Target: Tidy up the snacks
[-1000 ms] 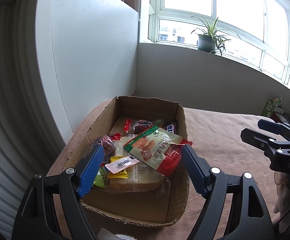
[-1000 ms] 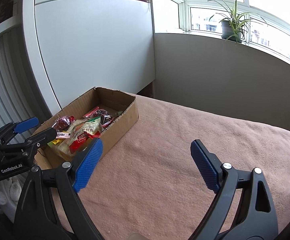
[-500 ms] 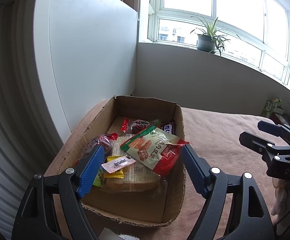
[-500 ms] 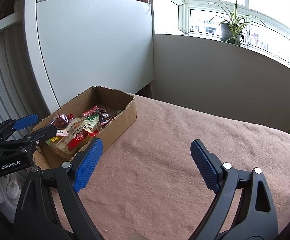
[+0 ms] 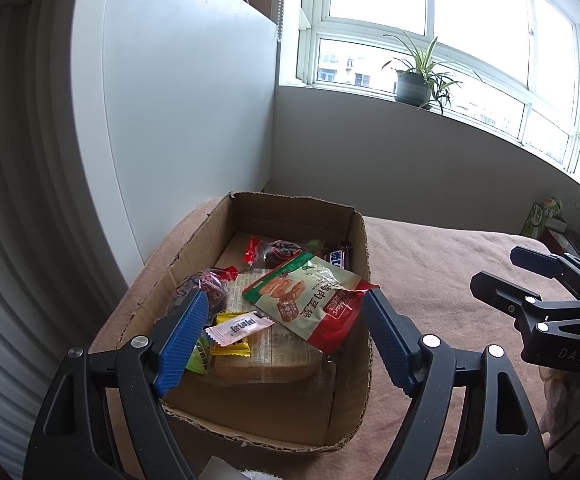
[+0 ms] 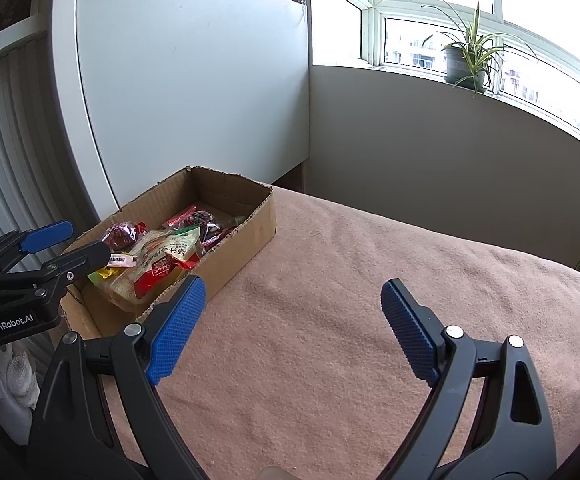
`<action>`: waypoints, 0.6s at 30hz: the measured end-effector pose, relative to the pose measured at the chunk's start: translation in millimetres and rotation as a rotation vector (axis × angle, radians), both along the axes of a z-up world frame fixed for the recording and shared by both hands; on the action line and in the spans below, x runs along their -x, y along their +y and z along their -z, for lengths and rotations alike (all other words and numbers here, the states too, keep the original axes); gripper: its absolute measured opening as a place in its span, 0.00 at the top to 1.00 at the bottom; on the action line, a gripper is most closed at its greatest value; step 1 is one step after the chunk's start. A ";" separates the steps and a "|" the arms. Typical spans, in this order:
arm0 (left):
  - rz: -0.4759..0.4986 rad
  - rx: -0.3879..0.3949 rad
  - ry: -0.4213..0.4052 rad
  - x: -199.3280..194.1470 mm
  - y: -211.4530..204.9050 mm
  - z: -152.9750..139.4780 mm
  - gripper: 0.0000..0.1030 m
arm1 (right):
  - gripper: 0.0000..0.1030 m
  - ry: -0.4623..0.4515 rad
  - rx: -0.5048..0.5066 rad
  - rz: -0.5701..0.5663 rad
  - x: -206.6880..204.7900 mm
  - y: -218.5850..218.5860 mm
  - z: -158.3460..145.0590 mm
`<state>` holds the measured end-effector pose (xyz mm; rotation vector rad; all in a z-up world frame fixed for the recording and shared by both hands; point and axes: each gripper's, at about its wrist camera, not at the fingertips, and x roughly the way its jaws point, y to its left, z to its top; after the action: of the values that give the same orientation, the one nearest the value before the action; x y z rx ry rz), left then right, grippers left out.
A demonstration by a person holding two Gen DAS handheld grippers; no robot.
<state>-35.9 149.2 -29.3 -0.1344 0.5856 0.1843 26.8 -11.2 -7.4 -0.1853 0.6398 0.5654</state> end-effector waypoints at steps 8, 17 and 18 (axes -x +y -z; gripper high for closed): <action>0.004 0.006 -0.002 0.7 0.1 -0.8 0.23 | 0.11 -0.003 0.003 -0.002 0.2 0.0 0.3; -0.005 0.006 -0.005 1.8 1.0 -2.2 0.23 | 0.11 -0.003 0.005 -0.001 -0.5 -0.2 0.9; -0.008 0.006 -0.005 1.7 1.2 -2.2 0.23 | 0.11 -0.002 0.006 -0.001 -0.6 -0.2 1.0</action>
<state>-37.7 150.4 -27.1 -0.1428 0.5807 0.1898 27.4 -11.4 -8.4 -0.1913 0.6396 0.5642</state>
